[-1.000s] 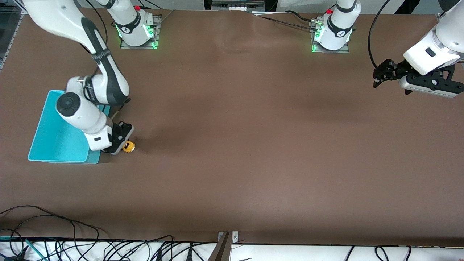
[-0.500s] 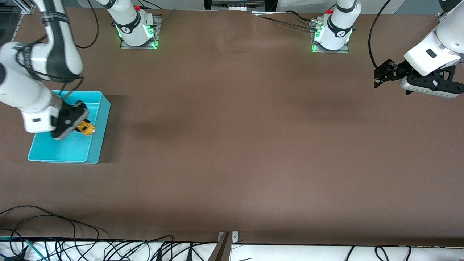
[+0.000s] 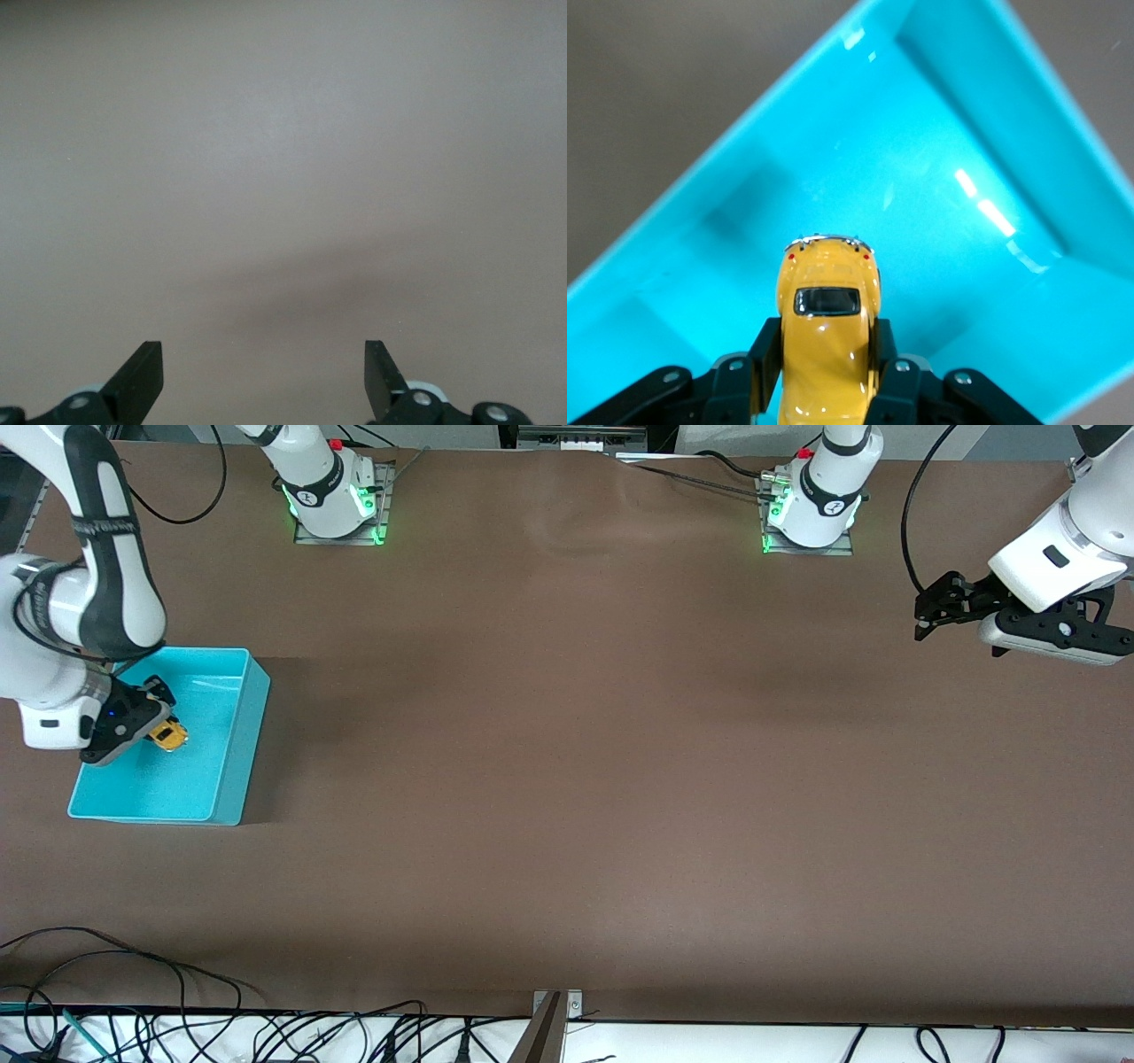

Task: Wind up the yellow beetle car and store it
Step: 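Lift the car with the right gripper and carry it over the bin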

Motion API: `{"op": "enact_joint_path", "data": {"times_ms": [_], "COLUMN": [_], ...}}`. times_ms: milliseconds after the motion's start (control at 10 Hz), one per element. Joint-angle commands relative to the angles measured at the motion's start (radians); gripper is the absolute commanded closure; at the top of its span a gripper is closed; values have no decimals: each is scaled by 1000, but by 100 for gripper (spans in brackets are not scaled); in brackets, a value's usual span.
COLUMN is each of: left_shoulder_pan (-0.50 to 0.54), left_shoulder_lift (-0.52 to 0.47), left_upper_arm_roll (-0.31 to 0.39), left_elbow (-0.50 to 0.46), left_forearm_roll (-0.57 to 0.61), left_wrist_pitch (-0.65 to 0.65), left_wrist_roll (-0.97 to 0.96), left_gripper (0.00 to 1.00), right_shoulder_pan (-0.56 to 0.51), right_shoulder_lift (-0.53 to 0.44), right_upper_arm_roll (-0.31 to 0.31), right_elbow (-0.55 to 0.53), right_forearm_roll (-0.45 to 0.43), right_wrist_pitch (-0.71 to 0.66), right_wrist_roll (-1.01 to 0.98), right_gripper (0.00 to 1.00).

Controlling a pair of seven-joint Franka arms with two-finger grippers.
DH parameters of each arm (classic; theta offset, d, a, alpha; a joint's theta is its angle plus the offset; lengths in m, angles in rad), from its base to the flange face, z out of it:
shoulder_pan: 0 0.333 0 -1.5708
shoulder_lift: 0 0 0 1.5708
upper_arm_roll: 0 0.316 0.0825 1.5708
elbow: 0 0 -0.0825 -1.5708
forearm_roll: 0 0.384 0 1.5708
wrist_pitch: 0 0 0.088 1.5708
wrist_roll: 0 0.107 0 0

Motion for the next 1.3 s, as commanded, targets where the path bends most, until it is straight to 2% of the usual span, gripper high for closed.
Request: {"op": "enact_joint_path", "data": {"times_ms": [0, 200, 600, 1100, 1200], "left_shoulder_pan": [11, 11, 2, 13, 23], "left_shoulder_lift": [11, 11, 22, 23, 23], "left_upper_arm_roll": [-8, -8, -11, -8, -8], "left_elbow": [29, 30, 44, 46, 46], "left_forearm_roll": [-17, -17, -18, -18, -18], "left_wrist_pitch": [-25, -25, -38, -41, -41], "left_wrist_roll": [-3, -3, -12, -6, -5], "left_gripper": [0, 0, 0, 0, 0], "right_shoulder_pan": [-11, -12, -12, -17, -16], "right_shoulder_lift": [21, 61, 93, 119, 118], "right_upper_arm_roll": [-3, 0, 8, 8, 8], "right_elbow": [-64, -85, -85, -84, -82], "right_forearm_roll": [14, 21, 81, 89, 89], "right_wrist_pitch": [109, 188, 228, 248, 246], "right_wrist_roll": [-9, -9, -32, -44, -44], "right_gripper": [100, 100, 100, 100, 85]}}
